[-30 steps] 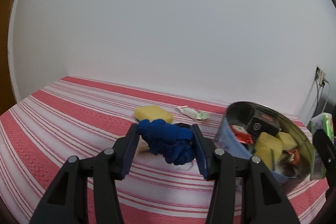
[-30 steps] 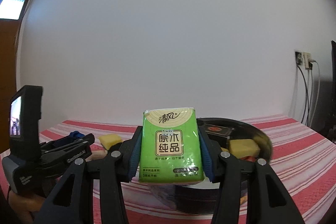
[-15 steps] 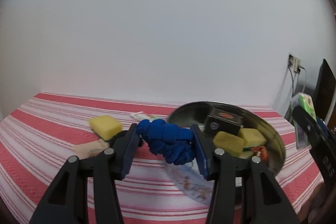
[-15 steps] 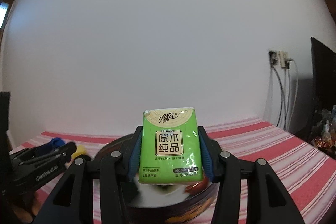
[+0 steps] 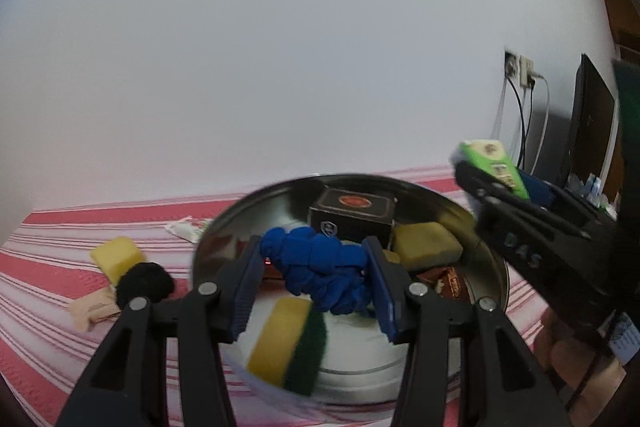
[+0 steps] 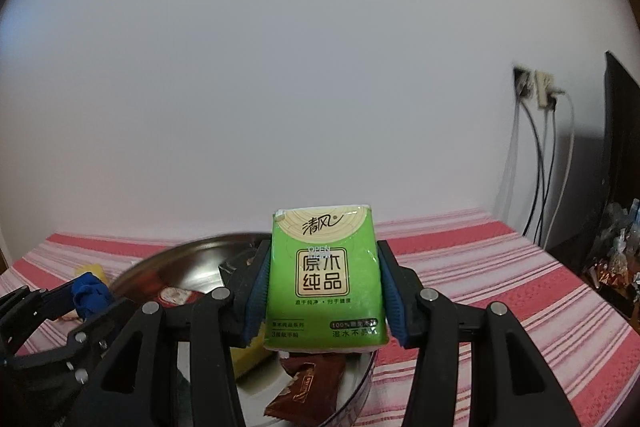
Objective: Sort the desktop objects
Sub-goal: 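Open both tools to drop the tissue pack and blue toy into the bowl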
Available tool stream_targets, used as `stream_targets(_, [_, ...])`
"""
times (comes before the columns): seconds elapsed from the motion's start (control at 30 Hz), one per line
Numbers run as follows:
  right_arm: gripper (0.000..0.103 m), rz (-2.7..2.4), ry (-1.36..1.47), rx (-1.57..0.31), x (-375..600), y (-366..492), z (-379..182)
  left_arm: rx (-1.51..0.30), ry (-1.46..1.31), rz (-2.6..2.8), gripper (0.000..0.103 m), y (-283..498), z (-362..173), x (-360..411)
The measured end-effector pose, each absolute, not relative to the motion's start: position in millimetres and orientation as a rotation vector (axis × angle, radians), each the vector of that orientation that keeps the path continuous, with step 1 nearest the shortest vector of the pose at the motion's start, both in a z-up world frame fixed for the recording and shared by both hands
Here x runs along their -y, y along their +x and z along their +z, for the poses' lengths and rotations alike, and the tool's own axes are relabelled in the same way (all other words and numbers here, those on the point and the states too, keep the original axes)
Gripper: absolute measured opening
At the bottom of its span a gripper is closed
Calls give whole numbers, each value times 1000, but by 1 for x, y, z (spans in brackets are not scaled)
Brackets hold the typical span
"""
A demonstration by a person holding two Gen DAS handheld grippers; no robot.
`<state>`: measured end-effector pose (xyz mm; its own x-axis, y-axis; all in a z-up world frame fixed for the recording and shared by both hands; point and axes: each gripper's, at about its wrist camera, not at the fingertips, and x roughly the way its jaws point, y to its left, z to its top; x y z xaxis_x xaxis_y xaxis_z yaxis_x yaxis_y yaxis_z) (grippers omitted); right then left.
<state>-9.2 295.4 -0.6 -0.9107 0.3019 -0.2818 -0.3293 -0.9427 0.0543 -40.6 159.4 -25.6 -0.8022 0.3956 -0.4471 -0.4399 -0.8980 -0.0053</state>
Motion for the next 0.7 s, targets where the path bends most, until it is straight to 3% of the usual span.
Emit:
stream_targets(0.37, [53,2864,-543,-212,-306,-35,-17,-190,-807,2594,51,-63,-47,-181])
stream_targets(0.43, [58,2871,-550,-255,-305,-34,-20,-190,-836,2594,52,-65,-52,-180])
stream_targets(0.47, [68,2879,-557,-274,-304,-32,-21,-184,-844,2593,58,-66,-54,-178])
stream_targets(0.5, [73,2874,-549,-269,-304,-31,-20,-180,-849,2598,72,-66,-55,-175])
stream_targets(0.53, [74,2861,-524,-258,-301,-28,-18,-176,-843,2614,80,-65,-55,-173])
stream_targets(0.57, [76,2843,-478,-244,-299,-23,-16,-176,-831,2629,96,-64,-54,-173])
stream_targets(0.6, [80,2831,-431,-236,-297,-17,-15,-175,-804,2655,102,-62,-52,-171])
stream_targets(0.7, [87,2798,-330,-239,-294,-1,-11,-169,-708,2696,102,-53,-47,-169])
